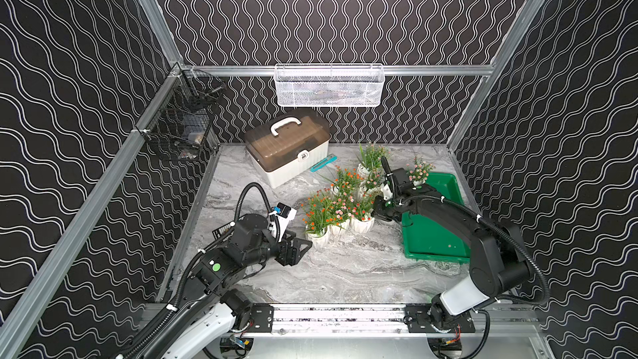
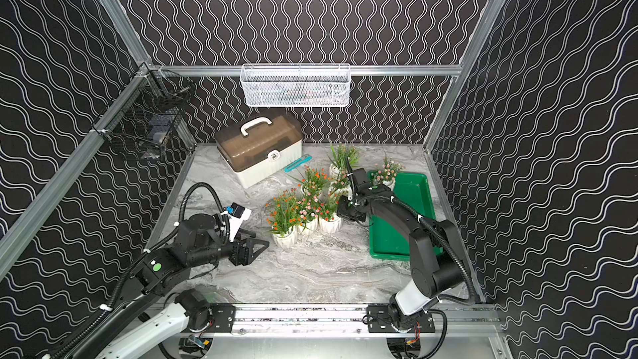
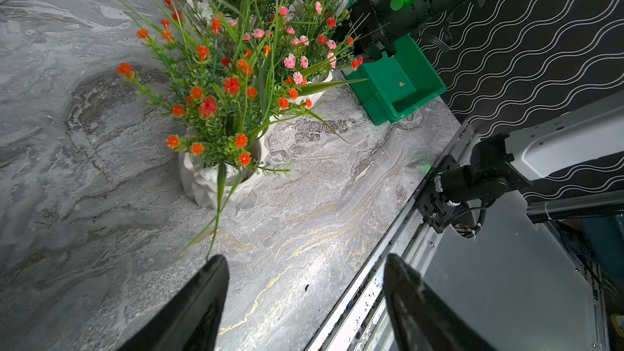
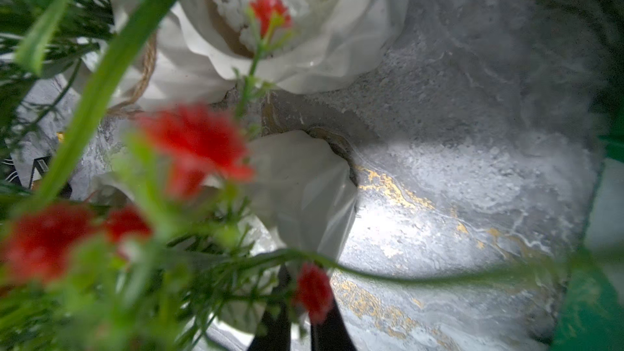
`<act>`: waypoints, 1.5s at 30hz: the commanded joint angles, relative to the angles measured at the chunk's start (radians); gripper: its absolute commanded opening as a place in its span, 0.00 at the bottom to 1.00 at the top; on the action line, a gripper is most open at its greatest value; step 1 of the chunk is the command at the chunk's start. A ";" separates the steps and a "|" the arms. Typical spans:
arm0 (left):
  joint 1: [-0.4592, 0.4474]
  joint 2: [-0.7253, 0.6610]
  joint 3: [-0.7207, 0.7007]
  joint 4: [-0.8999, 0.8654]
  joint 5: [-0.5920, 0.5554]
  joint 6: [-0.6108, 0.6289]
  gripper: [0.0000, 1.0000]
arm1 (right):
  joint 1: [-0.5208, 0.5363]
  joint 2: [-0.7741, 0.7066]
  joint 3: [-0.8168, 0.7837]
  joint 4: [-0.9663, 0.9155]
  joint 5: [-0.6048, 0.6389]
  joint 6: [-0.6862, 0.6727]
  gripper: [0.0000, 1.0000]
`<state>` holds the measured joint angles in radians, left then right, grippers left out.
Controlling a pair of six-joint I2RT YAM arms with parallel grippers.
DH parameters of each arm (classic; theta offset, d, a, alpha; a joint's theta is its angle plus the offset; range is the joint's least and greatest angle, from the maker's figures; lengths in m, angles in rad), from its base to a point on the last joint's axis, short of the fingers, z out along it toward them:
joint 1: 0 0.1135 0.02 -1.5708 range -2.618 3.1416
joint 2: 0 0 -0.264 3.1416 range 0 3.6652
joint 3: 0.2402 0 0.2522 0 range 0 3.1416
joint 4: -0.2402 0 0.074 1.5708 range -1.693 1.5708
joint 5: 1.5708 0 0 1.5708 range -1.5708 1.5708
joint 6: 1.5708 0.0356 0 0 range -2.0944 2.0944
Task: Put the potted gypsophila into the storage box
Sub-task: Pick up the baby's breath potted plant from the center of the board.
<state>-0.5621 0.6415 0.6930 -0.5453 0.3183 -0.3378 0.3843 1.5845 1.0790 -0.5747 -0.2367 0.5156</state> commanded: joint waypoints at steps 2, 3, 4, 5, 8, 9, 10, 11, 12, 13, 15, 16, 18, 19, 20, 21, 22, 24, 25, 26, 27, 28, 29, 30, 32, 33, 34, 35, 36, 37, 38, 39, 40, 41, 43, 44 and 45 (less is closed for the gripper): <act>0.000 -0.005 -0.002 0.018 0.007 0.025 0.76 | 0.001 -0.044 -0.004 -0.021 0.015 0.007 0.00; 0.001 -0.005 -0.002 0.018 0.008 0.025 0.76 | 0.001 -0.056 -0.006 -0.026 0.019 0.008 0.00; 0.000 -0.007 -0.003 0.019 0.011 0.025 0.76 | 0.001 -0.069 -0.009 -0.030 0.023 0.008 0.00; 0.001 -0.007 -0.003 0.021 0.016 0.026 0.76 | 0.001 -0.082 -0.011 -0.037 0.026 0.009 0.00; 0.000 -0.011 -0.005 0.025 0.027 0.026 0.77 | 0.001 -0.125 -0.016 -0.058 0.035 0.010 0.00; 0.000 -0.011 -0.006 0.027 0.028 0.026 0.77 | 0.001 -0.140 -0.017 -0.066 0.041 0.012 0.00; 0.001 -0.014 -0.005 0.027 0.030 0.026 0.77 | 0.001 -0.154 -0.019 -0.074 0.046 0.012 0.00; 0.001 -0.014 -0.005 0.027 0.030 0.026 0.77 | 0.001 -0.172 -0.020 -0.082 0.049 0.012 0.00; 0.000 -0.017 -0.005 0.025 0.030 0.026 0.78 | 0.001 -0.189 -0.021 -0.091 0.055 0.013 0.00; 0.001 -0.019 -0.006 0.025 0.030 0.027 0.77 | 0.002 -0.204 -0.022 -0.099 0.058 0.015 0.00; 0.000 -0.023 -0.005 0.025 0.030 0.027 0.78 | 0.001 -0.240 -0.020 -0.120 0.070 0.018 0.00; 0.000 -0.024 -0.005 0.025 0.030 0.026 0.78 | 0.001 -0.256 -0.020 -0.127 0.074 0.020 0.00; 0.000 -0.028 -0.006 0.027 0.033 0.026 0.78 | 0.002 -0.294 -0.018 -0.145 0.087 0.024 0.00; 0.000 -0.031 -0.007 0.027 0.033 0.026 0.78 | 0.001 -0.309 -0.015 -0.154 0.093 0.024 0.00; 0.001 -0.034 -0.007 0.027 0.033 0.026 0.78 | 0.001 -0.327 -0.011 -0.165 0.102 0.025 0.00; 0.000 -0.034 -0.006 0.028 0.033 0.026 0.78 | 0.001 -0.344 -0.007 -0.176 0.110 0.027 0.00; 0.001 -0.034 -0.006 0.028 0.033 0.026 0.78 | 0.001 -0.360 -0.004 -0.183 0.118 0.027 0.00; 0.001 -0.037 -0.006 0.029 0.034 0.027 0.78 | 0.001 -0.394 0.004 -0.198 0.137 0.030 0.00; 0.000 -0.036 -0.007 0.027 0.034 0.026 0.78 | 0.000 -0.404 0.006 -0.206 0.145 0.030 0.00; 0.001 -0.036 -0.006 0.027 0.034 0.026 0.78 | -0.001 -0.418 0.011 -0.215 0.154 0.032 0.00; 0.001 -0.036 -0.006 0.027 0.034 0.026 0.78 | 0.000 -0.430 0.015 -0.222 0.159 0.030 0.00; 0.001 -0.034 -0.007 0.027 0.034 0.026 0.78 | -0.001 -0.442 0.022 -0.231 0.164 0.031 0.00; 0.000 -0.035 -0.007 0.027 0.036 0.026 0.78 | 0.000 -0.452 0.028 -0.239 0.170 0.029 0.00; -0.001 -0.035 -0.006 0.027 0.036 0.026 0.78 | -0.001 -0.460 0.035 -0.247 0.177 0.027 0.00; 0.000 -0.036 -0.007 0.028 0.039 0.026 0.78 | -0.001 -0.479 0.047 -0.269 0.202 0.024 0.00; 0.000 -0.035 -0.006 0.028 0.039 0.026 0.78 | -0.001 -0.487 0.047 -0.278 0.222 0.026 0.00; 0.001 -0.037 -0.006 0.030 0.042 0.027 0.78 | -0.002 -0.497 0.047 -0.288 0.252 0.027 0.00; 0.001 -0.037 -0.006 0.031 0.046 0.027 0.78 | -0.004 -0.509 0.072 -0.294 0.279 0.027 0.00; 0.000 -0.038 -0.007 0.034 0.049 0.028 0.78 | -0.012 -0.519 0.080 -0.300 0.305 0.027 0.00; 0.001 -0.041 -0.009 0.035 0.054 0.028 0.78 | -0.023 -0.530 0.085 -0.306 0.322 0.025 0.00; 0.000 -0.042 -0.009 0.037 0.057 0.028 0.78 | -0.043 -0.540 0.088 -0.307 0.331 0.021 0.00; 0.001 -0.041 -0.010 0.039 0.060 0.028 0.78 | -0.065 -0.551 0.091 -0.306 0.331 0.018 0.00; 0.000 -0.042 -0.011 0.041 0.062 0.028 0.78 | -0.096 -0.559 0.092 -0.304 0.321 0.013 0.00; 0.000 -0.043 -0.010 0.041 0.065 0.028 0.78 | -0.135 -0.567 0.094 -0.299 0.303 0.006 0.00; 0.001 -0.043 -0.010 0.043 0.071 0.030 0.78 | -0.207 -0.573 0.094 -0.294 0.265 -0.007 0.00; 0.000 -0.045 -0.012 0.047 0.075 0.031 0.78 | -0.242 -0.572 0.094 -0.292 0.249 -0.014 0.00; 0.000 -0.049 -0.014 0.052 0.079 0.031 0.78 | -0.264 -0.572 0.093 -0.287 0.241 -0.021 0.00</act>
<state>-0.5621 0.5976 0.6838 -0.5331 0.3744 -0.3286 0.1623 1.0180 1.1614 -0.8940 0.0380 0.5117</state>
